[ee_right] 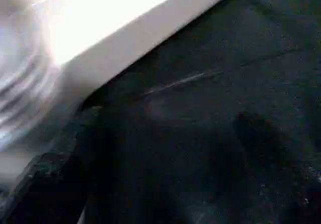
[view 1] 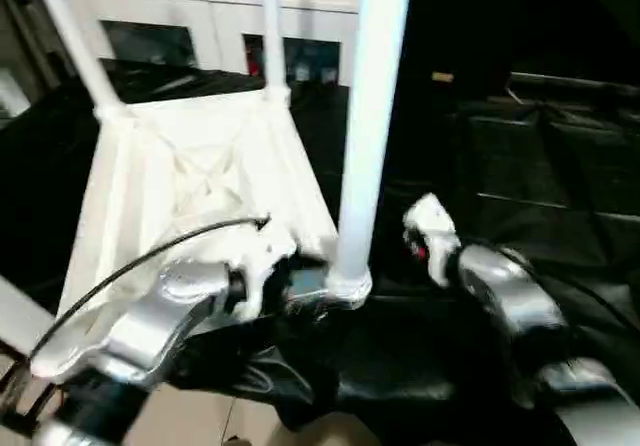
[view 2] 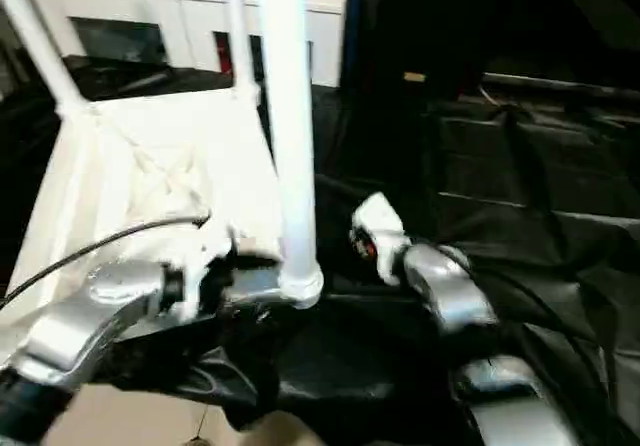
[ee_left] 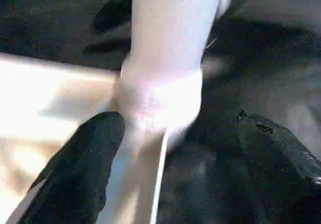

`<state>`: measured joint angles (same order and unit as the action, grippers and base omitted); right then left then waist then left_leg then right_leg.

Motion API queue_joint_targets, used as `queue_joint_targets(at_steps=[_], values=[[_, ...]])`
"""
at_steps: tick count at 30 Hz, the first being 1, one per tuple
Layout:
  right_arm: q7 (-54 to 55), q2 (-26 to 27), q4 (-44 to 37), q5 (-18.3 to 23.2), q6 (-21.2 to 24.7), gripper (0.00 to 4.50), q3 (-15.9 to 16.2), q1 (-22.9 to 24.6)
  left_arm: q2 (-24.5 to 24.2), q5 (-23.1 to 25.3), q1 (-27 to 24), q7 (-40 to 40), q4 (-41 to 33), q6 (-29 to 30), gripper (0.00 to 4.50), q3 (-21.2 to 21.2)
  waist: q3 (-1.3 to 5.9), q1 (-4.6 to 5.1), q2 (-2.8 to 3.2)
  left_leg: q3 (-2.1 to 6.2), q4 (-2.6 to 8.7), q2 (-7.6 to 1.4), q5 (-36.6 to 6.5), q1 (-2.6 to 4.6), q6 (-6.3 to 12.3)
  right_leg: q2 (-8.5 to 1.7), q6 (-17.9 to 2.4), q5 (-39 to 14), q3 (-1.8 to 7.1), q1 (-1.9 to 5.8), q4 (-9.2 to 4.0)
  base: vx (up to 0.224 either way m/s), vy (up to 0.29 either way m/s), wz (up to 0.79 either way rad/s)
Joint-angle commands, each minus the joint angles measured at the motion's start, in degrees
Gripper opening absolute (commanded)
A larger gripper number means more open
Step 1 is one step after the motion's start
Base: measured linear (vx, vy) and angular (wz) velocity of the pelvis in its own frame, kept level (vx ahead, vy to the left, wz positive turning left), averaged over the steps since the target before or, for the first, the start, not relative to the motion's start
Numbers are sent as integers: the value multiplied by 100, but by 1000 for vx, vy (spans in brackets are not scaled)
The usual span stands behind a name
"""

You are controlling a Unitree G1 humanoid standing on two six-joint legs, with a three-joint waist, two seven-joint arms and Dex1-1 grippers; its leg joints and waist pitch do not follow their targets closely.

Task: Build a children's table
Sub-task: Rotate table base

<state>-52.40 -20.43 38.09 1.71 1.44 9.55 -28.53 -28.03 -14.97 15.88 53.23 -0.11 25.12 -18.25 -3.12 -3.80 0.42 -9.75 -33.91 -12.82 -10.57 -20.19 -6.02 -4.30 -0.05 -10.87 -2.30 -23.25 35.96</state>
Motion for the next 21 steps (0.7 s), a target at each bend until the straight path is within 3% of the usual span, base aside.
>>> queue_joint_targets(at_steps=[1,6,13,15,21], values=[[-299,-125,-398,84,92,450,60,47,-23,134,21,4,-14,-17,374,-19,350,-23,7,-61,386,39,-1434,-3,160,-183,-1263,-1078,158,297,-445,0,0,0],[-1000,-490,-1381,319,323,450,189,355,-137,491,235,131,574,-469,333,-111,344,-20,-10,-43,398,41,-1438,-18,182,-192,-1079,-1355,164,296,-481,0,0,0],[-1416,-802,-1986,427,583,450,295,595,-235,511,466,449,883,-649,276,-195,368,-21,24,-44,381,37,-1325,-14,182,-195,-1252,-985,166,296,-444,0,0,0],[-1566,-874,-2188,522,788,450,308,671,-294,541,499,621,963,-659,252,-208,357,-19,45,-42,388,42,-1385,-12,189,-190,-1259,-1049,164,298,-453,0,0,0],[-1709,-947,-2402,670,1191,450,296,737,-392,546,510,816,1073,-529,199,-242,350,-14,34,-39,398,31,-1468,-5,132,-201,-1283,-1182,166,289,-465,0,0,0]])
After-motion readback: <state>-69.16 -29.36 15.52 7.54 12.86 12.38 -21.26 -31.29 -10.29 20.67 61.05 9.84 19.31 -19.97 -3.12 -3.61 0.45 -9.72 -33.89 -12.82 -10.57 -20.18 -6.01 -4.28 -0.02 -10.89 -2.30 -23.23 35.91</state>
